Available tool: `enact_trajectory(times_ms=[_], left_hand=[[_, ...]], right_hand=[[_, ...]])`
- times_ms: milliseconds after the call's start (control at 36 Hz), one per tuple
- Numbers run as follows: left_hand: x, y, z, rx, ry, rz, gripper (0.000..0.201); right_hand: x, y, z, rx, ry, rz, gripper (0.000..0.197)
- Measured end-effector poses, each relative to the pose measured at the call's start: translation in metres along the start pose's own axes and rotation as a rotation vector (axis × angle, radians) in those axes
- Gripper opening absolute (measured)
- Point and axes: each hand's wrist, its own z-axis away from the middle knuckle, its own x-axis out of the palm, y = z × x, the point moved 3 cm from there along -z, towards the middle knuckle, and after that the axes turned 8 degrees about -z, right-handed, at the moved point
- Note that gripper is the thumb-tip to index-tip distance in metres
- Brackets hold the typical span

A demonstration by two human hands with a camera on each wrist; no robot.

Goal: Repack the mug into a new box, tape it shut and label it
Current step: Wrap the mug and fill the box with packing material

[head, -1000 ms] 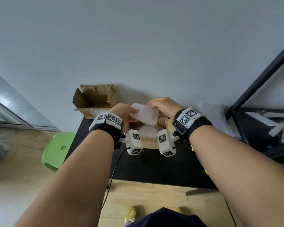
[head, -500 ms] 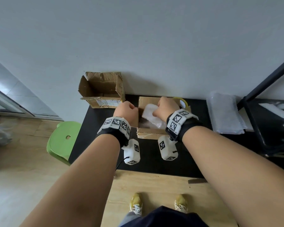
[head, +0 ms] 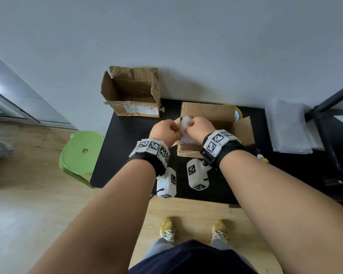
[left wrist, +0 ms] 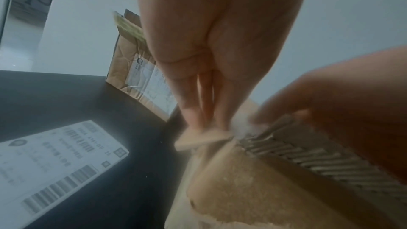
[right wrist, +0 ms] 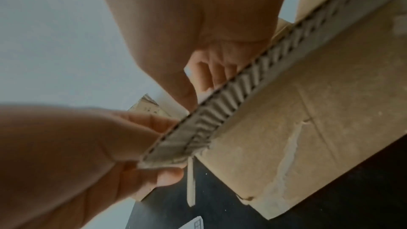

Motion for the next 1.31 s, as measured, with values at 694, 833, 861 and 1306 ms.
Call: enact_trajectory(times_ms=[694, 833, 861, 1306], left_hand=[[0.009, -0.015, -0.001, -0.01, -0.026, 0.216, 0.027], [0.008, -0.012, 0.004, 0.003, -0.039, 0.22, 0.04], [0.009, -0.012, 0.004, 0.002, -0.041, 0.223, 0.041], [0.012, -0.015, 0.002, -0.027, -0.045, 0.277, 0.037]], right_hand=[[0.019, 0.012, -0.023, -0.131, -0.152, 0.325, 0.026], [0.008, 0.02, -0.02, -0.114, -0.144, 0.257, 0.033], [0.006, 0.023, -0.021, -0.118, -0.135, 0.225, 0.036], [0.018, 0.012, -0.032, -0.243, -0.238, 0.547, 0.015]])
